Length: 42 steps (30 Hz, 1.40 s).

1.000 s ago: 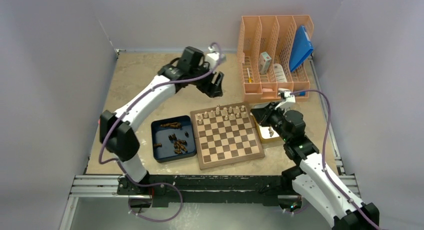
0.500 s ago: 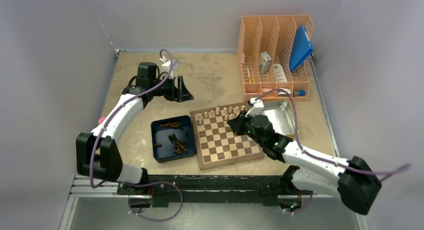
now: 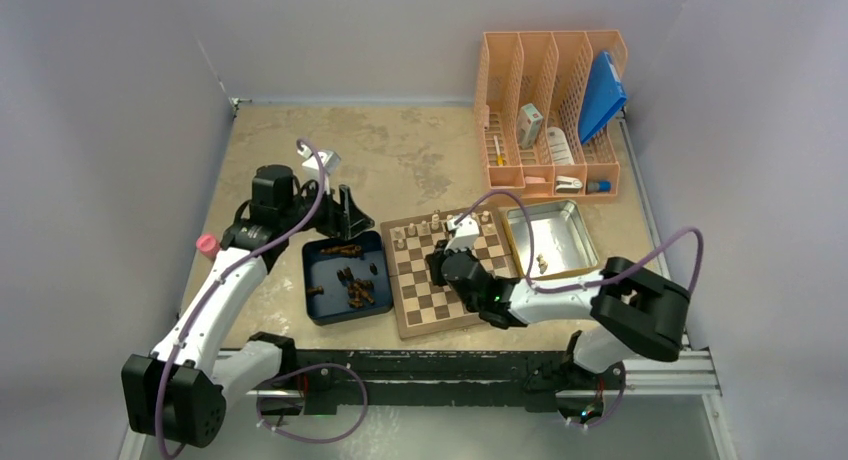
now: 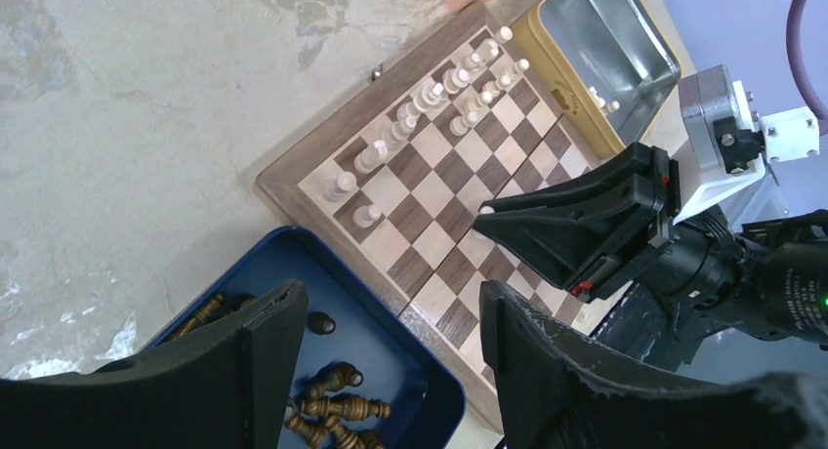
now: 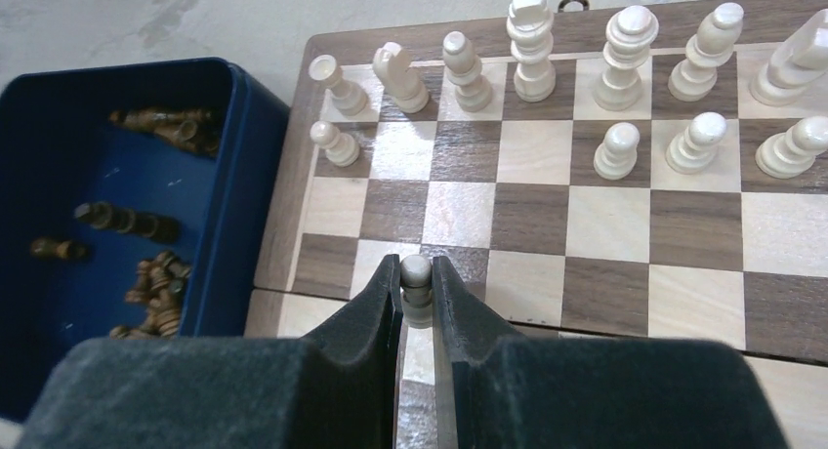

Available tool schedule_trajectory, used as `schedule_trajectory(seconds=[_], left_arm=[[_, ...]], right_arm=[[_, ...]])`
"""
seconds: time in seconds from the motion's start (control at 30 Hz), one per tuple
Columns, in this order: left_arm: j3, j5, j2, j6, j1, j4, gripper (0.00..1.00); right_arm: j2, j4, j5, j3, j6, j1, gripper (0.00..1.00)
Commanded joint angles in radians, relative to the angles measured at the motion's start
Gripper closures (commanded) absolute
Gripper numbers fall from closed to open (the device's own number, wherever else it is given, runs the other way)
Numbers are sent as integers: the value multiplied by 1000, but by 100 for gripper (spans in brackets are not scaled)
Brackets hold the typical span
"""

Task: Set up the chess pieces on the board
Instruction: Place the chess piece on the chessboard, then pick up the chess piece from the chessboard.

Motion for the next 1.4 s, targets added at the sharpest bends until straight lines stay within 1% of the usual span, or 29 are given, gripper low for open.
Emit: schedule_trajectory(seconds=[0.0, 0.1, 0.27, 0.33, 0.4, 0.43, 0.53, 0.6, 0.77, 0.93, 1.07, 1.23, 1.33, 1.37], left_arm=[[-25, -34, -49, 21, 0, 39, 35], [-36, -21, -51, 21, 0, 44, 35], [-42, -15, -49, 26, 0, 46, 35], [-44, -14, -49, 25, -1, 50, 35], [-47, -11, -46, 24, -1, 52, 35], [-47, -10, -44, 27, -1, 51, 35], [-43, -19, -43, 37, 0, 39, 35], [-45, -20, -48, 37, 0, 37, 35], [-51, -14, -64, 33, 0, 40, 35], [-62, -1, -82, 13, 0, 53, 35], [-51, -8, -99, 16, 0, 31, 35], [-60, -40, -122, 18, -1, 13, 35], [-62, -58, -126, 17, 0, 9, 35], [-61, -61, -128, 17, -1, 9, 32]], right_arm=[[64, 166, 164, 33, -34, 27, 99], [104, 212, 231, 23, -39, 54, 98], [168, 277, 300, -3, -45, 95, 94], [188, 286, 311, -9, -38, 105, 91], [197, 275, 305, -7, -26, 109, 86], [193, 255, 289, 3, -20, 109, 81], [139, 107, 228, 54, 34, 109, 70], [84, -6, 155, 86, 77, 109, 66], [-26, -171, 26, 103, 123, 109, 66], [-34, -319, -43, 176, 121, 107, 69], [-20, -394, -57, 233, 111, 102, 71], [-10, -463, -47, 274, 101, 92, 70], [-4, -492, -67, 291, 84, 71, 69], [0, -506, -62, 294, 82, 62, 70]])
